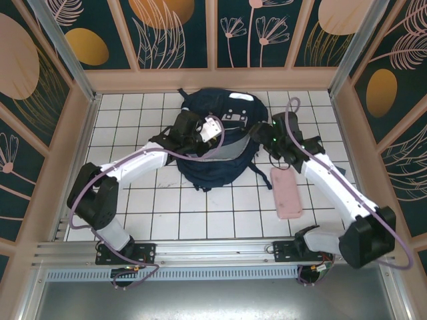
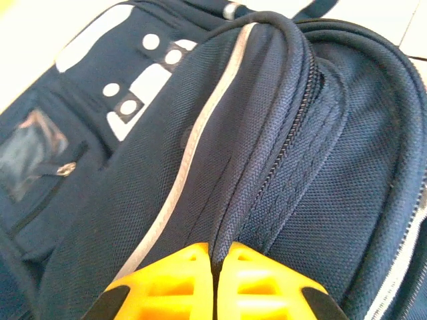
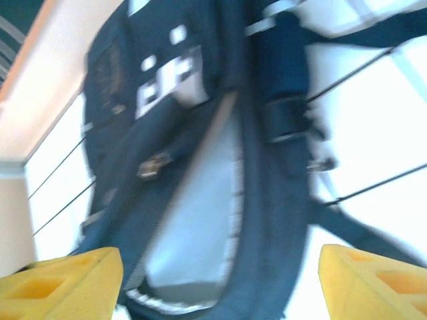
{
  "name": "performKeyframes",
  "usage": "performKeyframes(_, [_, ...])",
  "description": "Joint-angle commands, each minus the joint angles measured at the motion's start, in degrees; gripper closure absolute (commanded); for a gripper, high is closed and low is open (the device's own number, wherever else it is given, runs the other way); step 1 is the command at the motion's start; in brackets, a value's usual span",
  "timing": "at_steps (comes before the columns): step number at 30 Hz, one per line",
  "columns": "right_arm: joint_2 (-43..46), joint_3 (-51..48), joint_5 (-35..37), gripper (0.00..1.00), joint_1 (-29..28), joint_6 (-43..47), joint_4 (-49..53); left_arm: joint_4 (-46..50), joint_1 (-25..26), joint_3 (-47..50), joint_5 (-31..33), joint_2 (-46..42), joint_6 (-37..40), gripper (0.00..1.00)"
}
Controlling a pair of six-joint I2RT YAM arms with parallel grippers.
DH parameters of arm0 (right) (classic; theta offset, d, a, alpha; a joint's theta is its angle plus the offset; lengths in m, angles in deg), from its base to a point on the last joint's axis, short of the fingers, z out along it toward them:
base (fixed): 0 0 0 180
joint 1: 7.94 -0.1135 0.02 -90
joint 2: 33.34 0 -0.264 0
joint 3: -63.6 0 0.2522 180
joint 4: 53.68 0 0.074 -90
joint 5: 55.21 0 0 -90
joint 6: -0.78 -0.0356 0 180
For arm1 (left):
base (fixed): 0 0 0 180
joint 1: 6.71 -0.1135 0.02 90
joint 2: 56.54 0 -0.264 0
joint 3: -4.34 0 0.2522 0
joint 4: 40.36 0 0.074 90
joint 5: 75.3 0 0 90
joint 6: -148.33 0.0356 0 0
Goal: Pack the student bag
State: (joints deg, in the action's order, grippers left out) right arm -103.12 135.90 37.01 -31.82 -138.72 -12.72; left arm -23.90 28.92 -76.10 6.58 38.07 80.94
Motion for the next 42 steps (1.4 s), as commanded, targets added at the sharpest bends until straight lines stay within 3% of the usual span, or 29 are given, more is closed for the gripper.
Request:
performKeyframes(1, [1.67, -4.93, 11.55, 0.20, 2.19, 2.92, 9.95, -7.26, -0.97, 3.23, 10.23, -5.22, -6.87, 1.00])
performKeyframes(6, [1.64, -11.26, 11.91, 0.02, 6.99, 3.07, 10.12, -9.67, -0.94, 6.37, 18.04, -10.09, -10.42, 1.00])
performKeyframes(11, [-0.97, -14.77, 12.46, 0.01, 11.19, 3.20, 8.51, -9.60, -0.98, 7.86, 27.08, -13.44, -11.81, 1.00])
performKeyframes(18, [-3.56, -18.61, 4.70, 0.01, 13.15, 3.85, 5.23, -5.48, -0.92, 7.77, 37.19, -13.92, -13.86, 1.00])
performKeyframes(22, [-3.83, -20.25, -2.42, 0.01, 12.40, 2.63, 3.85, -2.92, -1.00, 8.15, 39.70, -14.25, -13.70, 1.00])
performKeyframes(27, [-4.83, -20.36, -11.87, 0.01, 5.96, -1.85, -1.26, -0.33, -0.97, 9.44, 39.06, -14.36, -15.54, 1.00])
performKeyframes(29, [-7.04, -18.38, -12.52, 0.01, 2.91, -3.06, -1.98, 0.67, -0.99, 9.80, 37.67, -14.04, -16.25, 1.00])
performKeyframes(35, [-11.77, -11.81, -5.35, 0.01, -1.16, 3.64, 3.96, 0.87, -0.98, 10.62, 31.89, -12.97, -18.02, 1.00])
performKeyframes(42, [-8.42, -13.01, -1.60, 0.01, -1.35, 5.55, 10.65, 0.22, -0.77, 12.03, 22.65, -10.30, -18.99, 0.92])
